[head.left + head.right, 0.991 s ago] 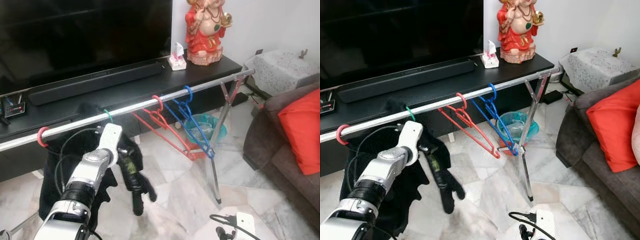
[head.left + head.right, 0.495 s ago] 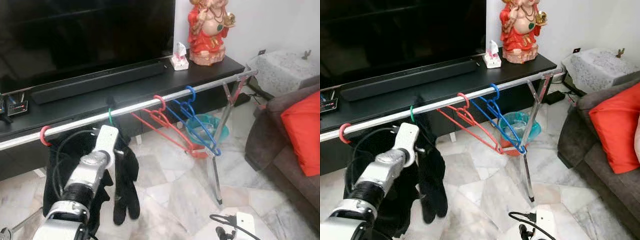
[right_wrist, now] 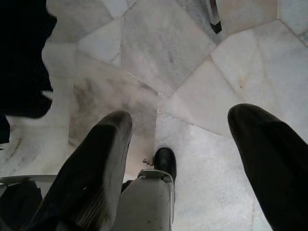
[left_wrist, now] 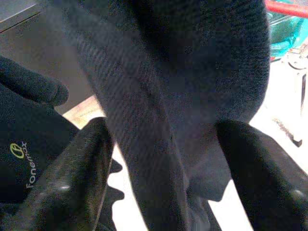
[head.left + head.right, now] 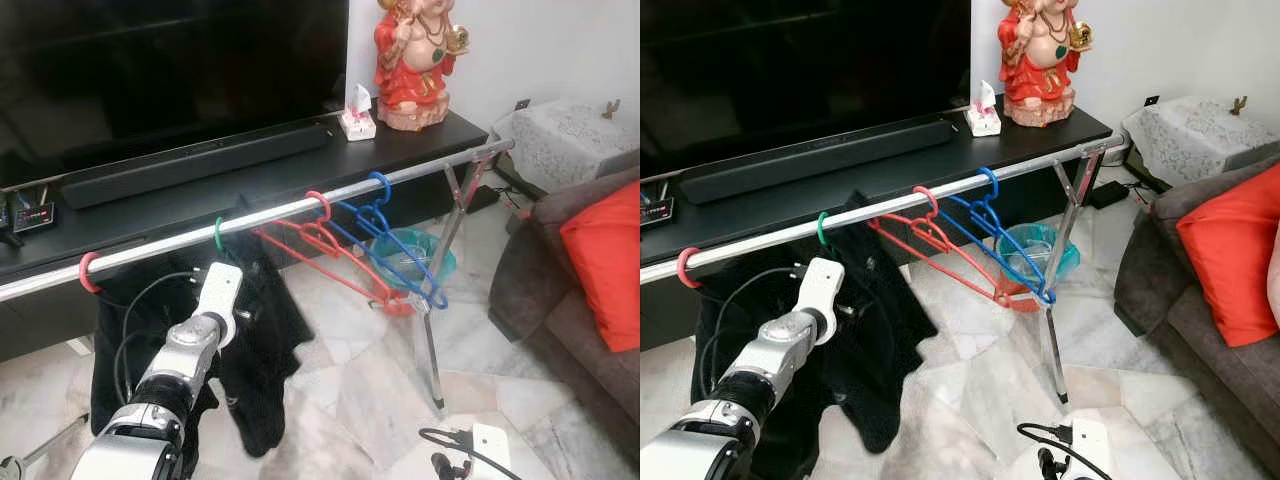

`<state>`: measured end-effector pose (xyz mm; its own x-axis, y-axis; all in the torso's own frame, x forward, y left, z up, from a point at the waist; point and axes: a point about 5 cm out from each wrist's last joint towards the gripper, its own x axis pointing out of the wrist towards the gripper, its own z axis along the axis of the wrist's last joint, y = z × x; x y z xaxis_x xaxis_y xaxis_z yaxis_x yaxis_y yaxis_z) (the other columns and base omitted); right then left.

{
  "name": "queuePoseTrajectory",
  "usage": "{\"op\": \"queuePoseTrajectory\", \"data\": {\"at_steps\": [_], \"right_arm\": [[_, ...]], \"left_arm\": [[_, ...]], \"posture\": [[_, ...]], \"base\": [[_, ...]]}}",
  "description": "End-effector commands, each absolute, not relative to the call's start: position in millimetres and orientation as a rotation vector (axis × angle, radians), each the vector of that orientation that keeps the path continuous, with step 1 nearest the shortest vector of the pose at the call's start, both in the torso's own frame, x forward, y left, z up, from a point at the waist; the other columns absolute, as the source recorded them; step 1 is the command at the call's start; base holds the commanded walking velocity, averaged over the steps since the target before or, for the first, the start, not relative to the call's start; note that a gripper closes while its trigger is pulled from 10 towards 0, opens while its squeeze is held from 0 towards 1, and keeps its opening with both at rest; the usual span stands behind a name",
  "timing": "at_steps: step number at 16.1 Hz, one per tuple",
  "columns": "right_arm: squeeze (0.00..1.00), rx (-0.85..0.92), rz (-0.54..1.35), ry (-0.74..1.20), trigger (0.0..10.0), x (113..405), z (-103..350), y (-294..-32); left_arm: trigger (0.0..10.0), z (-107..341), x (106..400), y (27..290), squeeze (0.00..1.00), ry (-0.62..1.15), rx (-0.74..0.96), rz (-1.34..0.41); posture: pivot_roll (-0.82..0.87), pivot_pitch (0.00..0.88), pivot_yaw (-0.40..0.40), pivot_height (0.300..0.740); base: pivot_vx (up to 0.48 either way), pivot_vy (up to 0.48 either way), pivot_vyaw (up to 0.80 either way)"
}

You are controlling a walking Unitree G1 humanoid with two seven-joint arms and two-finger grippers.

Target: Hang hanger

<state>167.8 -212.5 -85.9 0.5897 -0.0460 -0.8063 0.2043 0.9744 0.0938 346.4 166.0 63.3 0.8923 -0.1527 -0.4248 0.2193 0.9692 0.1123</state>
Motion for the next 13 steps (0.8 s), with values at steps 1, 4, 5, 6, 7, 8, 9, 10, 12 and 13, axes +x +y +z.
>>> {"op": "queuePoseTrajectory", "data": {"at_steps": [1, 4, 5, 6, 7, 8, 9, 10, 12, 13], "right_arm": [[0.0, 0.197, -0.157, 0.932, 10.0, 166.5, -86.6, -212.4], [0.0, 0.194, -0.154, 0.933, 10.0, 166.7, -86.5, -212.6], [0.0, 0.193, -0.152, 0.933, 10.0, 166.7, -86.4, -212.6], [0.0, 0.193, -0.152, 0.933, 10.0, 166.8, -86.4, -212.7], [0.0, 0.193, -0.152, 0.933, 10.0, 166.7, -86.4, -212.7], [0.0, 0.194, -0.154, 0.932, 10.0, 166.8, -86.4, -212.6], [0.0, 0.195, -0.155, 0.932, 10.0, 166.9, -86.4, -212.4], [0.0, 0.196, -0.155, 0.931, 10.0, 167.0, -86.4, -212.3], [0.0, 0.195, -0.154, 0.932, 10.0, 166.8, -86.5, -212.3], [0.0, 0.195, -0.154, 0.932, 10.0, 166.9, -86.4, -212.3]], "left_arm": [[0.0, 61.3, 345.7, 167.6, 0.0, 0.426, 0.148, -0.187], [0.0, 60.8, 345.3, 167.1, 0.0, 0.39, 0.126, -0.194], [0.0, 61.6, 345.7, 166.8, 0.0, 0.381, 0.122, -0.192], [0.0, 62.9, 346.4, 165.9, 0.0, 0.371, 0.114, -0.191], [0.0, 64.2, 347.1, 164.4, 0.0, 0.357, 0.108, -0.194], [0.0, 64.6, 347.3, 163.7, 0.0, 0.351, 0.102, -0.195], [0.0, 65.0, 347.6, 162.7, 0.0, 0.343, 0.101, -0.196], [0.0, 64.8, 347.6, 162.2, 0.0, 0.34, 0.1, -0.198], [0.0, 64.1, 346.7, 161.5, 0.0, 0.333, 0.095, -0.201], [0.0, 64.2, 346.6, 161.6, 0.0, 0.329, 0.094, -0.199]], "posture": [[0.03, 0.0, 0.015, 0.74], [0.03, 0.0, 0.014, 0.74], [0.03, 0.0, 0.014, 0.74], [0.03, 0.0, 0.014, 0.74], [0.03, 0.0, 0.013, 0.74], [0.03, 0.0, 0.014, 0.74], [0.03, 0.0, 0.015, 0.74], [0.03, 0.0, 0.015, 0.74], [0.03, 0.0, 0.015, 0.74], [0.03, 0.0, 0.014, 0.74]], "base": [[0.0, 0.0, 0.0], [0.0, 0.0, 0.0], [0.0, 0.0, 0.0], [0.0, 0.0, 0.0], [0.0, 0.0, 0.0], [0.0, 0.0, 0.0], [0.0, 0.0, 0.0], [0.0, 0.0, 0.0], [0.0, 0.0, 0.0], [0.0, 0.0, 0.0]]}}
